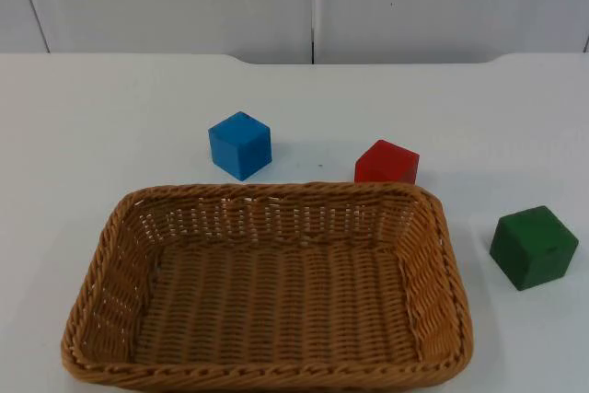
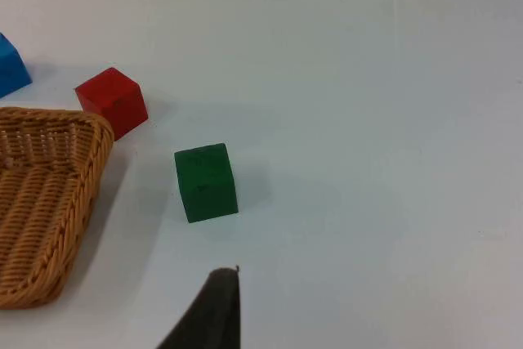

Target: Pick up one cube with each hand and place exactly two cubes into the same basket, leaving the remaining cube outside.

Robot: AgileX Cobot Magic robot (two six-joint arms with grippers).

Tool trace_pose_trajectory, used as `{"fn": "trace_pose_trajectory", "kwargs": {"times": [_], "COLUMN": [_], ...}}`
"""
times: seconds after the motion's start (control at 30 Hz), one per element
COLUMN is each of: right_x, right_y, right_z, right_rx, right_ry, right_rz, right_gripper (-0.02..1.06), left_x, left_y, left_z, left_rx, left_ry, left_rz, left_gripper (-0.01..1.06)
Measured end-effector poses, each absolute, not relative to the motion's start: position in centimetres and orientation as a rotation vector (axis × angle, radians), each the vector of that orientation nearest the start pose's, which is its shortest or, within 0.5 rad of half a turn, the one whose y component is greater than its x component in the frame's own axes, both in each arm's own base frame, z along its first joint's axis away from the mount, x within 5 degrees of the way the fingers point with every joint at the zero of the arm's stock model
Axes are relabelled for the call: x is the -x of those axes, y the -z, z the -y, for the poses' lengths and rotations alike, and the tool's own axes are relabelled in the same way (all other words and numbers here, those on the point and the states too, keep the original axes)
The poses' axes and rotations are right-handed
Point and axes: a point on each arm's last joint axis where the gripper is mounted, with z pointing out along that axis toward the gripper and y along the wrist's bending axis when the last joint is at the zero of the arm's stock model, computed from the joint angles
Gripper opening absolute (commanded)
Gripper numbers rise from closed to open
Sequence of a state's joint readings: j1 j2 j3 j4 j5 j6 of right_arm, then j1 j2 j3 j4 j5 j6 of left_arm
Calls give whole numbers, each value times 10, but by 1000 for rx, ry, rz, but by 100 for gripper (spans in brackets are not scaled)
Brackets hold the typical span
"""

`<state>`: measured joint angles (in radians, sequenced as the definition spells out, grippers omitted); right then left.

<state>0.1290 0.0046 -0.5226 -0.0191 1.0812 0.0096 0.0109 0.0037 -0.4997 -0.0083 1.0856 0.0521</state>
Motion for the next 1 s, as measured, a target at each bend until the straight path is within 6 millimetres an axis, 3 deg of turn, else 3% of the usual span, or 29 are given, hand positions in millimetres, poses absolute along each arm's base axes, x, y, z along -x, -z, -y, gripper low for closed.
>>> {"fn": "trace_pose_trajectory", "kwargs": {"times": [0.27, 0.83, 1.0], "right_x": [-6, -38, -45], "right_y": [-288, -309, -309], "right_z": [1, -3, -4], "right_rx": [126, 131, 132], "right_ry": [-60, -57, -56], "right_rz": [-2107, -2157, -2168], "right_gripper": [105, 105, 105], "left_x": [8, 8, -2], "left_y": [-285, -286, -289], "left_z": [1, 1, 5], "left_rx": [-42, -17, -13], "left_ry": [-30, -7, 58], "left_rz": [-2023, -2015, -2037], "left_gripper": [105, 105, 105]}}
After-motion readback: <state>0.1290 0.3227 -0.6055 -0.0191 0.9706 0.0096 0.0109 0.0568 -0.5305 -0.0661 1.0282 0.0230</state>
